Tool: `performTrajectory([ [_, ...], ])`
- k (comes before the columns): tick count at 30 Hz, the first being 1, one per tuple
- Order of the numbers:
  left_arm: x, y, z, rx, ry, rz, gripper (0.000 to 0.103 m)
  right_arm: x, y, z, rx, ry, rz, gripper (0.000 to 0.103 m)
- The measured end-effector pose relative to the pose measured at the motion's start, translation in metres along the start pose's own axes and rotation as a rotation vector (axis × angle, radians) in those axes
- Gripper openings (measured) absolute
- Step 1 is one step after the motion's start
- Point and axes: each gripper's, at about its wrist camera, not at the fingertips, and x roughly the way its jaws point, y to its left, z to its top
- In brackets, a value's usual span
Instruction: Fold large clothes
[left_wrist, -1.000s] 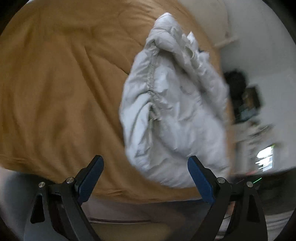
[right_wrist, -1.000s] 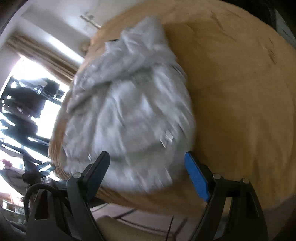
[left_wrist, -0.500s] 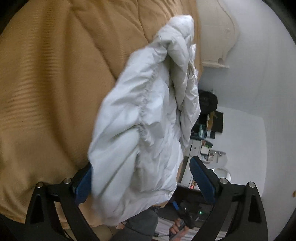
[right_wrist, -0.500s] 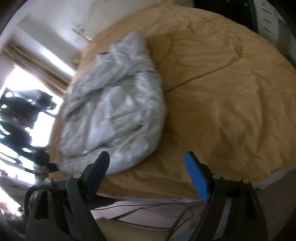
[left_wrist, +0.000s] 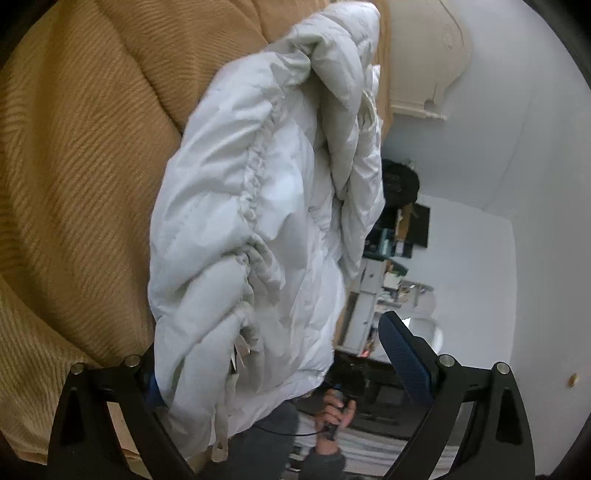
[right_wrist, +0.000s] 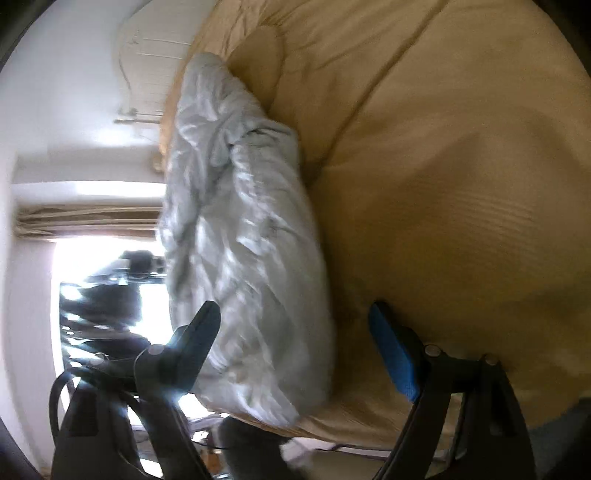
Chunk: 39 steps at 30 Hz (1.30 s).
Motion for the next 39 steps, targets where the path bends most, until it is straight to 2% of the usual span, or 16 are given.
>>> performTrajectory([
  [3,0.003,0.0,0.004,-0.021,0.004,-0.003,0.096,0.017,0.012,0.006,-0.013,0.032,0.018,0.083],
  [5,0.004,-0.004,0.001,0.006,0.013,0.008,0.096,0.03,0.02,0.006,-0.026,0.057,0.023,0.077],
  [7,0.002,-0.01,-0.002,0.032,0.022,0.018,0.094,0.039,0.027,0.004,-0.039,0.064,-0.008,0.065],
  [9,-0.005,-0.015,-0.005,0.047,0.02,-0.004,0.094,0.045,0.029,0.002,-0.044,0.071,-0.019,0.056],
  [12,-0.006,-0.02,0.0,0.049,0.019,-0.002,0.094,0.043,0.028,-0.003,-0.042,0.059,-0.033,0.053],
  [13,-0.003,-0.018,0.003,0.037,0.03,0.024,0.093,0.042,0.027,-0.004,-0.044,0.055,-0.04,0.049],
  [15,0.007,-0.012,0.008,0.025,0.052,0.069,0.084,0.041,0.022,-0.006,-0.04,0.052,-0.059,0.048],
  [17,0.016,-0.003,0.011,0.012,0.078,0.1,0.062,0.042,0.019,-0.005,-0.031,0.058,-0.061,0.047],
  [18,0.018,0.001,0.012,0.0,0.081,0.105,0.055,0.042,0.018,-0.003,-0.03,0.058,-0.07,0.042],
  [20,0.019,0.013,0.013,-0.044,0.087,0.121,0.026,0.043,0.017,-0.001,-0.022,0.063,-0.096,0.03],
  [21,0.018,0.016,0.013,-0.05,0.087,0.12,0.023,0.043,0.016,0.0,-0.012,0.062,-0.106,0.022],
  [23,0.016,0.02,0.012,-0.051,0.086,0.118,0.012,0.046,0.013,0.001,0.007,0.066,-0.11,0.017],
  [26,0.011,0.013,0.008,-0.002,0.07,0.137,0.008,0.042,0.016,-0.002,-0.005,0.048,-0.11,0.012],
  [33,-0.006,-0.018,-0.017,0.099,0.042,0.166,0.007,0.024,0.028,-0.014,-0.028,-0.009,-0.089,0.01],
  [34,-0.011,-0.019,-0.022,0.104,0.041,0.163,0.007,0.021,0.029,-0.016,-0.003,0.035,-0.093,0.01],
  [39,-0.021,-0.008,-0.048,0.096,0.062,0.208,0.007,0.004,0.026,-0.033,-0.021,0.069,-0.115,0.01],
])
